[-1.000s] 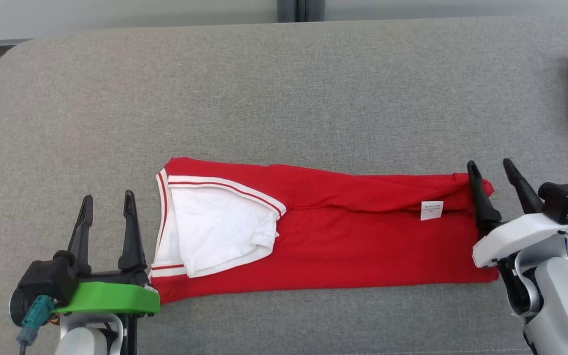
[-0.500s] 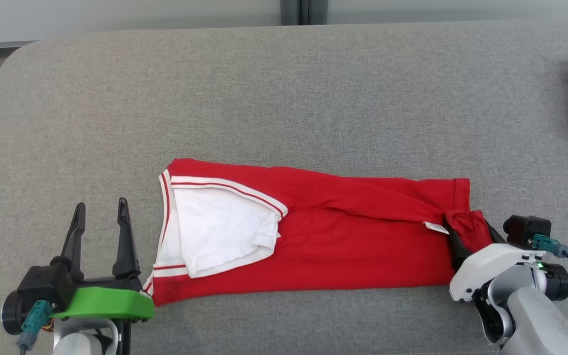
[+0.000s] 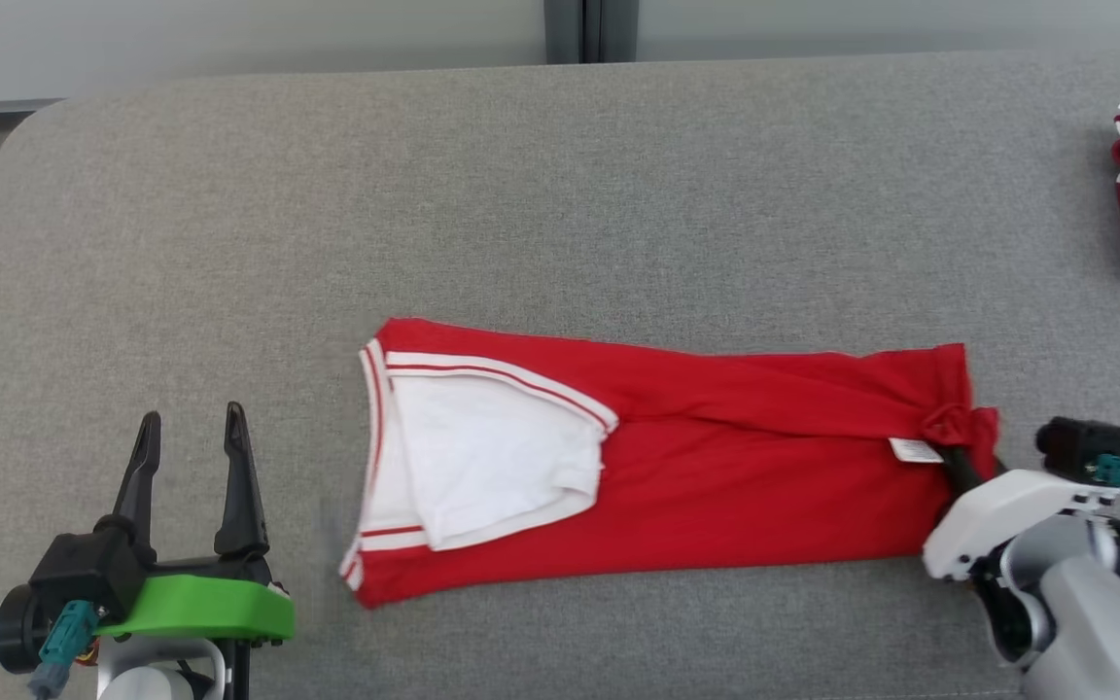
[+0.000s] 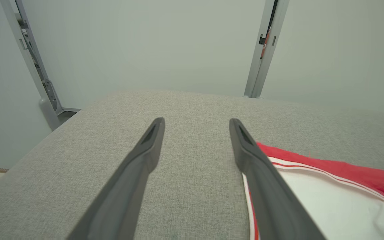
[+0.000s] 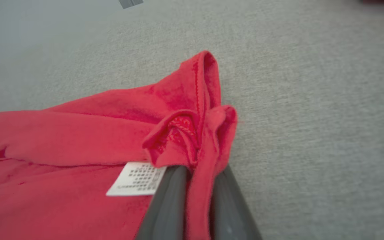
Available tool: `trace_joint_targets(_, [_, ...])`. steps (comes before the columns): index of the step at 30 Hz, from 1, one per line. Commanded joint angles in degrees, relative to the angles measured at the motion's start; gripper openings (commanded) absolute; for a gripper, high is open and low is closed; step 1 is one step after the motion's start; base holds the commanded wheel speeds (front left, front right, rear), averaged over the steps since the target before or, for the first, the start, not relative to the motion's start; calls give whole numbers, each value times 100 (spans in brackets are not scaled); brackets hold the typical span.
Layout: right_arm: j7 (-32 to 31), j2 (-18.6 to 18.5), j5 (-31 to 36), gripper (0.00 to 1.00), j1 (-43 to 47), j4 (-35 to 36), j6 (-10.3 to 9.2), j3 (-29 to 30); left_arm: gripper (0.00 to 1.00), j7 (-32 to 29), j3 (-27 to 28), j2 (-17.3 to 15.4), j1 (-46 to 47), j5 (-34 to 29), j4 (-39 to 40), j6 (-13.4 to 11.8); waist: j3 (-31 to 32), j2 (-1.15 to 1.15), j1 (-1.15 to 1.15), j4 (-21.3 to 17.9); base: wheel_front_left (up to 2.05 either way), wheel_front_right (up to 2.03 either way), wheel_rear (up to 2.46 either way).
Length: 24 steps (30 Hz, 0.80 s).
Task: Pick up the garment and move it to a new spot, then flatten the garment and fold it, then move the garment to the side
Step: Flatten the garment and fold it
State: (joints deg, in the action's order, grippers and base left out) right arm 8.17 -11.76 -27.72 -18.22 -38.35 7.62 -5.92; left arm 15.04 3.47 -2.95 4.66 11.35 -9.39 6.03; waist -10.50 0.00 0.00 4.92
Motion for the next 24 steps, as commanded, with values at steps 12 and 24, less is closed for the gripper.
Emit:
trace_joint_targets(12, [-103,-843,-46,0,-142,81,-18,699,100,17,48,4,-224,-44,7,-54,154,0,0,-186,0,0,0])
trace_joint_targets(24, [-640,-221,-250,0,26,1183,-15,117,100,17,-37,3,-193,-44,-98,-44,206,0,0,-209,0,0,0])
